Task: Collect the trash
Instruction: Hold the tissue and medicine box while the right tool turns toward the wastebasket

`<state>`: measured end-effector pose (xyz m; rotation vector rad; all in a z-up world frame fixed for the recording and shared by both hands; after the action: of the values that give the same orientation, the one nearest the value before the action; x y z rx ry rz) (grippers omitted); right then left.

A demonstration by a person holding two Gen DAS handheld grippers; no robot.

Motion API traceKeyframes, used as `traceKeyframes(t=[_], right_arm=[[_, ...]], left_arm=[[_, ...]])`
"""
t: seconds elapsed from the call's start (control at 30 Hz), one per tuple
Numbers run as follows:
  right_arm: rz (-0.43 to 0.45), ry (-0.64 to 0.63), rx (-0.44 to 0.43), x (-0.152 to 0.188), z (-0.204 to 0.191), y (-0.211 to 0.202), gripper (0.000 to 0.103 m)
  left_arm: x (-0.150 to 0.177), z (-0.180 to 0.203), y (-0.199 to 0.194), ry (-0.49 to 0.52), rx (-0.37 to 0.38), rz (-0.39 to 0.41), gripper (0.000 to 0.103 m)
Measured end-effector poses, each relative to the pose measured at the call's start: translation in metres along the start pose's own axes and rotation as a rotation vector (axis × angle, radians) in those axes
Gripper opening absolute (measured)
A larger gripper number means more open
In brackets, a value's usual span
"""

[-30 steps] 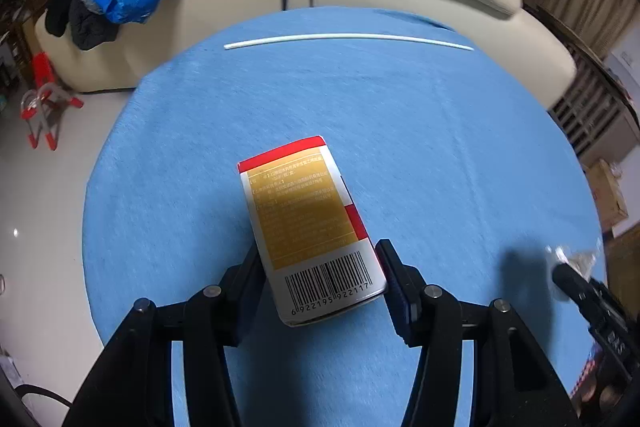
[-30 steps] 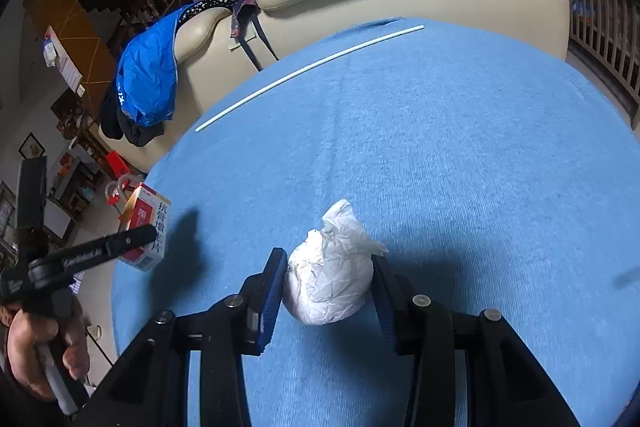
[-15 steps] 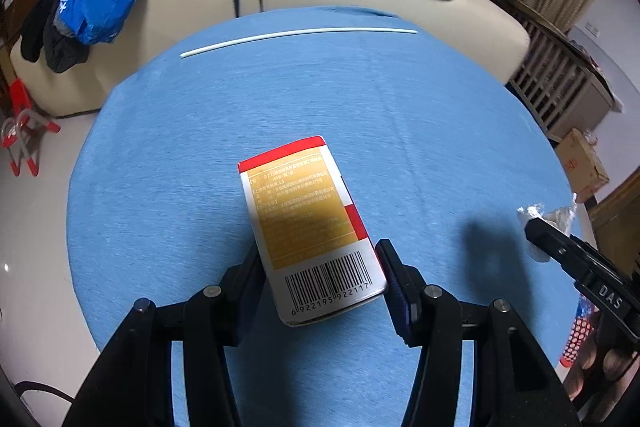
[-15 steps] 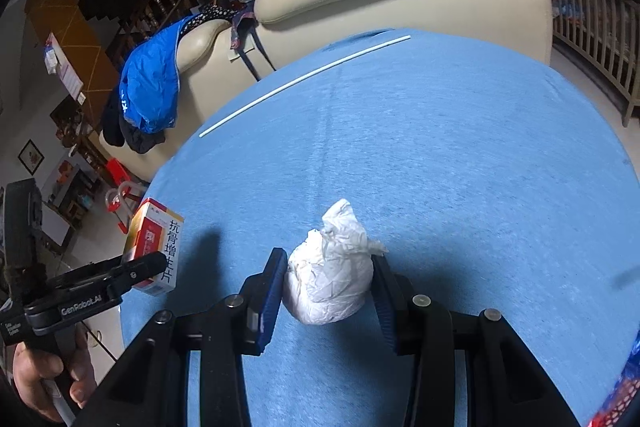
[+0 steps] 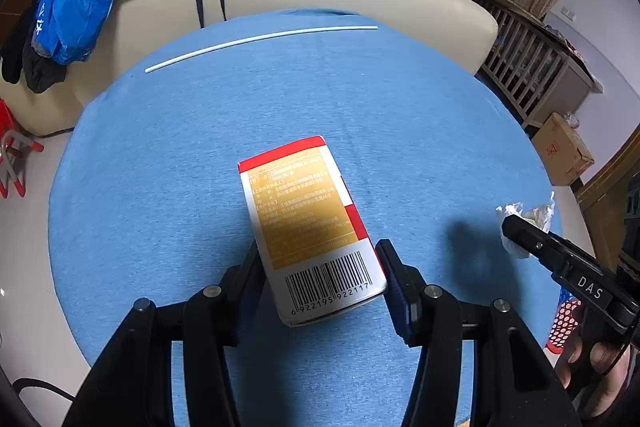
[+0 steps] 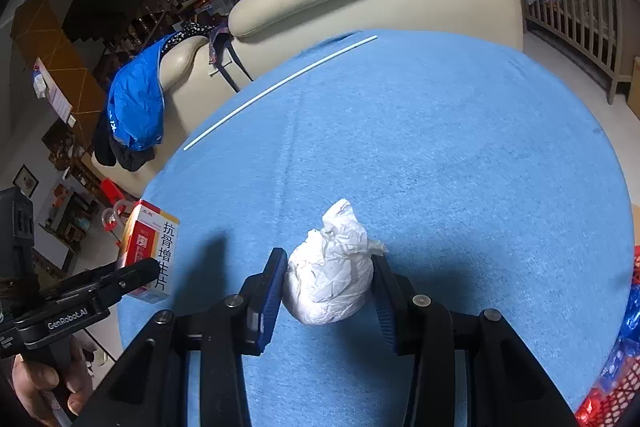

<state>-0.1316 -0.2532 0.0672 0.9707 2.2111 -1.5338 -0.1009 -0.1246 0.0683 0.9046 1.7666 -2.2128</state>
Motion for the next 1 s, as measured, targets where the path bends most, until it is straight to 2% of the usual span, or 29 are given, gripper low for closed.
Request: traceKeyframes(t=[1.0], right_arm=[[0.023, 0.043, 0.006, 0.006, 0.019, -0.015, 0.044]], left_arm=[[-0.003, 0.006, 0.005, 0.053, 0.022, -0.005, 0.056]])
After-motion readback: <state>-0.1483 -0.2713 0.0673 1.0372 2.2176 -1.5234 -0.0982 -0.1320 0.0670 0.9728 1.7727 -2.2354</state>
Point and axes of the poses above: each gripper's, at about its wrist camera, not at the fingertips, and y roughly the way its jaws point, z to its right, x to its underside, the point moved 4 cm from there along y, roughly the way its jaws point, and after that the axes turned 2 degrees about y, right-handed, at the moved point
